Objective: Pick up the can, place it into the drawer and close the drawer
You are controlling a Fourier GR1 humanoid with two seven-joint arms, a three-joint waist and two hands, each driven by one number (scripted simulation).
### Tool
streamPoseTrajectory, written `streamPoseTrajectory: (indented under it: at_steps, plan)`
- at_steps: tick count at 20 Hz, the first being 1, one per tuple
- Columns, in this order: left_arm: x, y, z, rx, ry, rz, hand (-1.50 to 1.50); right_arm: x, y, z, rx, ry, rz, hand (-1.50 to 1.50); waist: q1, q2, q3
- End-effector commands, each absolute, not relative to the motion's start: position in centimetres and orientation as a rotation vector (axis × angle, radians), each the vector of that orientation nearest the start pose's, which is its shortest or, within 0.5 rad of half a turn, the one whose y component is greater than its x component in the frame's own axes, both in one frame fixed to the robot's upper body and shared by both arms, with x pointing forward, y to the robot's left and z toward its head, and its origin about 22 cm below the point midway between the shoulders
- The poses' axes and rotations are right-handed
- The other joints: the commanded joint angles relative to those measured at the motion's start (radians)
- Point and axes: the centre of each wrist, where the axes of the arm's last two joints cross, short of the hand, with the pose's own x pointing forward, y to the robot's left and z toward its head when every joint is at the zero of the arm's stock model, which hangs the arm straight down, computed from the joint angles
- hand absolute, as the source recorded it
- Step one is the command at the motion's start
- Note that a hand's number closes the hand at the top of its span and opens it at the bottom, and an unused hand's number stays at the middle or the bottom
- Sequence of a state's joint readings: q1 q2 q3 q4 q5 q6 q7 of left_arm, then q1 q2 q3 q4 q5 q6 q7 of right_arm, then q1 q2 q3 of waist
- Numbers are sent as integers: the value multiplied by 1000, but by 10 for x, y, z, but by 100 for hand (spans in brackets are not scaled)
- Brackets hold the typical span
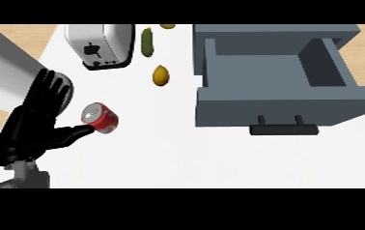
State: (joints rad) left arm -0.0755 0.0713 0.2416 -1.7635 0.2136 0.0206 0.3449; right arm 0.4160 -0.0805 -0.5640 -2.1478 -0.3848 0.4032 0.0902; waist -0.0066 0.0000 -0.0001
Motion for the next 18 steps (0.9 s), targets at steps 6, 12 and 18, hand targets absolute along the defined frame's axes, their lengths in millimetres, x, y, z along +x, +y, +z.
streamPoseTrajectory:
  at_steps: [6, 12, 18]
  plan:
    - [250, 291, 5, 79, -1487, 291, -150, 82, -386, 94, -199, -1786, -113, -150, 0, 0, 0]
    - [257, 296, -4, 119, -1479, 339, -150, 91, -371, 92, -184, -1772, -111, -150, 2, 0, 0]
    - [232, 305, -59, 147, -1455, 336, -150, 67, -386, 100, -200, -1776, -81, -150, -1, 0, 0]
